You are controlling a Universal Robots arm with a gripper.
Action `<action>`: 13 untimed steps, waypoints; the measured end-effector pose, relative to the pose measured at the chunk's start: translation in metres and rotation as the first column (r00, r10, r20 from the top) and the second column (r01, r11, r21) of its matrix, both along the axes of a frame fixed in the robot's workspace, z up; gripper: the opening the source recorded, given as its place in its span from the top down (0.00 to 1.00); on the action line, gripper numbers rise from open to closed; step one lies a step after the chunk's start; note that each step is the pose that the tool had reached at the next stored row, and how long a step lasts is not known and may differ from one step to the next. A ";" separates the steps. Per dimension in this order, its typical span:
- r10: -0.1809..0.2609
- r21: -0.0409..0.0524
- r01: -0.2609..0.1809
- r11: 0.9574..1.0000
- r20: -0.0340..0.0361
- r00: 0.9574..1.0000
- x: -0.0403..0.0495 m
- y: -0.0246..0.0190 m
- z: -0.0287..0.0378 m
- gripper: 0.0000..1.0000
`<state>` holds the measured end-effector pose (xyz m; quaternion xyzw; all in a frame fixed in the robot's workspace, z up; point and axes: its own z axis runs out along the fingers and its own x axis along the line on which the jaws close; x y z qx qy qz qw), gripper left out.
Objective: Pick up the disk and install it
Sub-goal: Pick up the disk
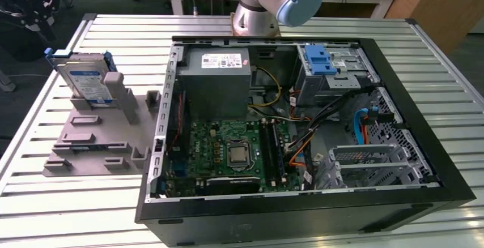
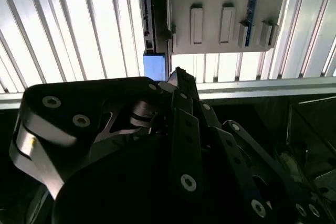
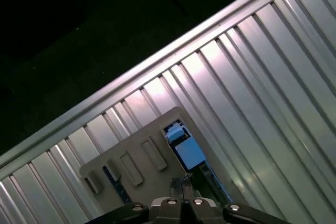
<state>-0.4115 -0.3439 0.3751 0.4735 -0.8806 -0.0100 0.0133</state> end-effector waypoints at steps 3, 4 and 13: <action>0.036 0.000 -0.036 0.999 0.000 0.999 0.0000 0.0000 0.0000 0.89; 0.049 0.000 -0.049 0.999 0.000 0.999 0.0000 0.0000 0.0000 0.89; 0.162 0.000 -0.162 0.987 0.000 0.987 0.0000 0.0000 0.0000 0.89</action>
